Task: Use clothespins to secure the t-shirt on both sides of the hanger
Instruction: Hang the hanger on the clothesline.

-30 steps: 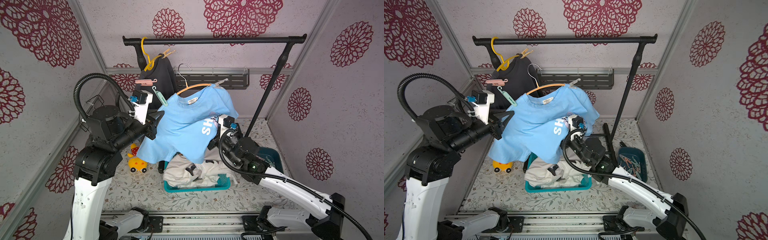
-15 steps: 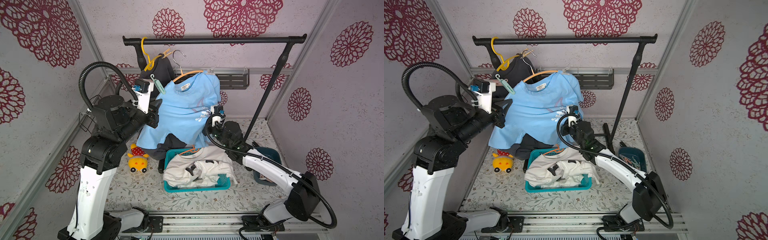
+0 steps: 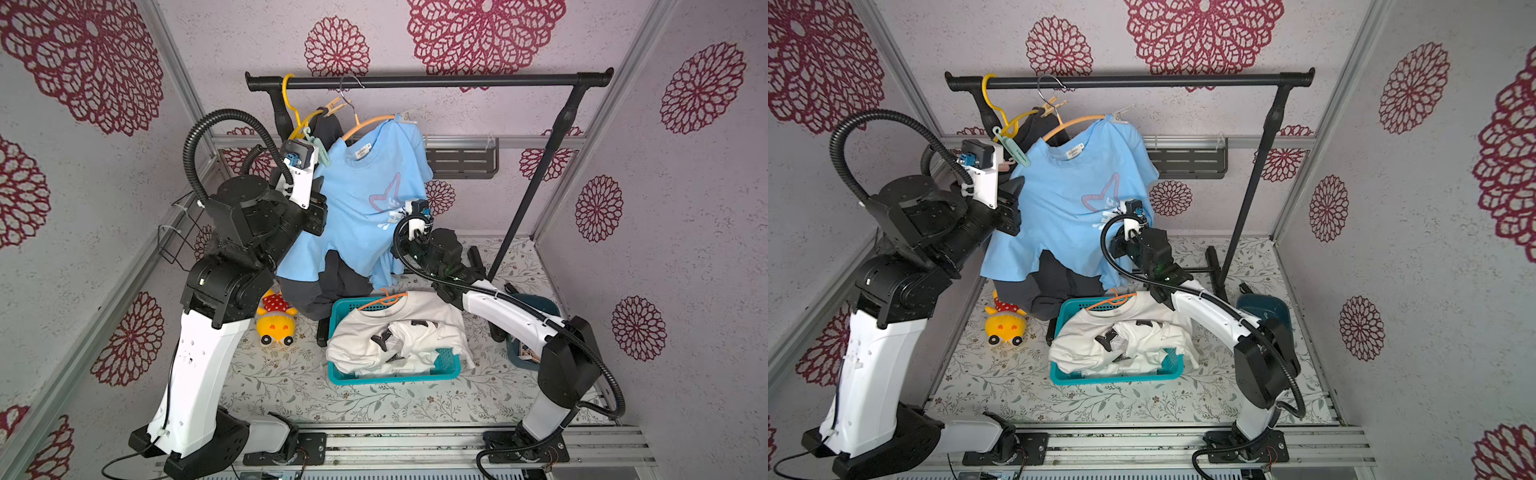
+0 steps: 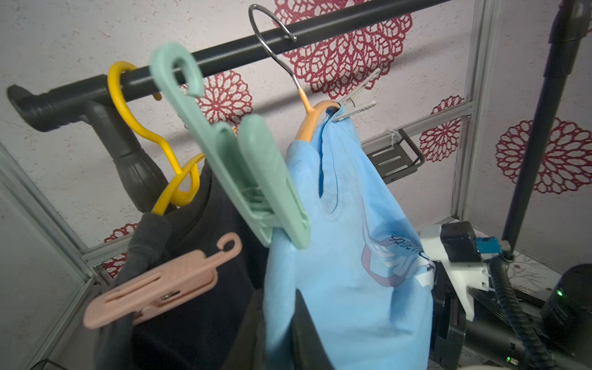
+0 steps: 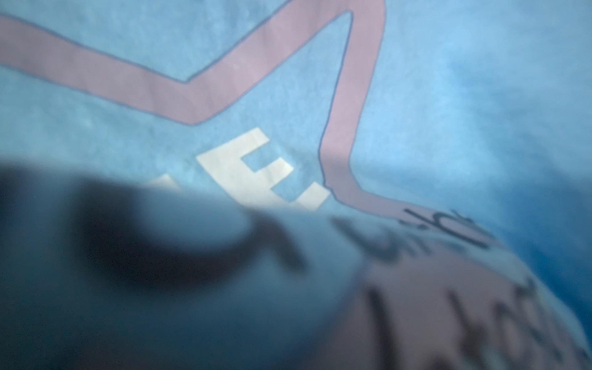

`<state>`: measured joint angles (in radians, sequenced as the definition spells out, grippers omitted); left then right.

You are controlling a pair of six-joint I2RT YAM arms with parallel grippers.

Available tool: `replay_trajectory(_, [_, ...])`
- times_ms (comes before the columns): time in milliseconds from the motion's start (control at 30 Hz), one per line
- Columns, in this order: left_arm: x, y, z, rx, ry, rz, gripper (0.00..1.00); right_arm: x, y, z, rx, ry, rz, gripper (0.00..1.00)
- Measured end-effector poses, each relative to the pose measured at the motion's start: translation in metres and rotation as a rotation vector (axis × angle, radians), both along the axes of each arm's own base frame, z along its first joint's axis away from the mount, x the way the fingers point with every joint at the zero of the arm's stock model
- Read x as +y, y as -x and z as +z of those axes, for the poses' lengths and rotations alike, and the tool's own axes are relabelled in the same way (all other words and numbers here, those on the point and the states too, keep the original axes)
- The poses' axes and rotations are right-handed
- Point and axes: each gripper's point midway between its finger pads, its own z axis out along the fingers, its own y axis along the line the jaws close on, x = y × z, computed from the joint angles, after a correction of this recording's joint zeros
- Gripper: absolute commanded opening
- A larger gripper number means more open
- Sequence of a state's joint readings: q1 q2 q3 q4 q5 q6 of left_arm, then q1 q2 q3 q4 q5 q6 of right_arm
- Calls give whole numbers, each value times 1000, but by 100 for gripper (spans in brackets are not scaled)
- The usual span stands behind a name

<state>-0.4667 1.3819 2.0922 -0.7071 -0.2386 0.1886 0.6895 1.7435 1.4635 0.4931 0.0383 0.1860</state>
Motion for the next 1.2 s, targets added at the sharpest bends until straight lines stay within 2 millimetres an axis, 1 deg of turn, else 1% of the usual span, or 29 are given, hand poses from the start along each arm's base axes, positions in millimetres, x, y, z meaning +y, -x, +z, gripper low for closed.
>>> replay_trajectory(133, [2,-4,6,-30,-15,34,0,8,-6,-2,-4,-6,18,0])
replay_trajectory(267, [7,-8,12,-58,-12,75,0,14,-8,-1,-3,-20,40,0])
replay_trajectory(367, [9,-11,13,-64,-21,97,0,16,-7,0,-4,-30,51,0])
replay_trajectory(567, [11,-17,12,-62,-52,147,0,21,-8,11,-21,-44,71,0])
replay_trajectory(667, [11,-21,11,-52,-75,173,0,23,-11,9,-19,-41,71,0])
replay_trajectory(933, [12,-26,1,-17,-145,235,0,25,-13,-17,43,12,70,1])
replay_trajectory(1033, [11,-23,0,-15,-167,255,0,25,-13,-39,77,46,69,10])
replay_trajectory(1100, [10,-22,-1,-13,-179,262,0,25,-12,-55,104,69,70,17])
replay_trajectory(1133, [10,-22,-1,-11,-184,266,4,25,-12,-62,117,81,71,22])
replay_trajectory(1200, [10,-21,-2,-8,-189,268,17,24,-11,-75,141,101,73,32])
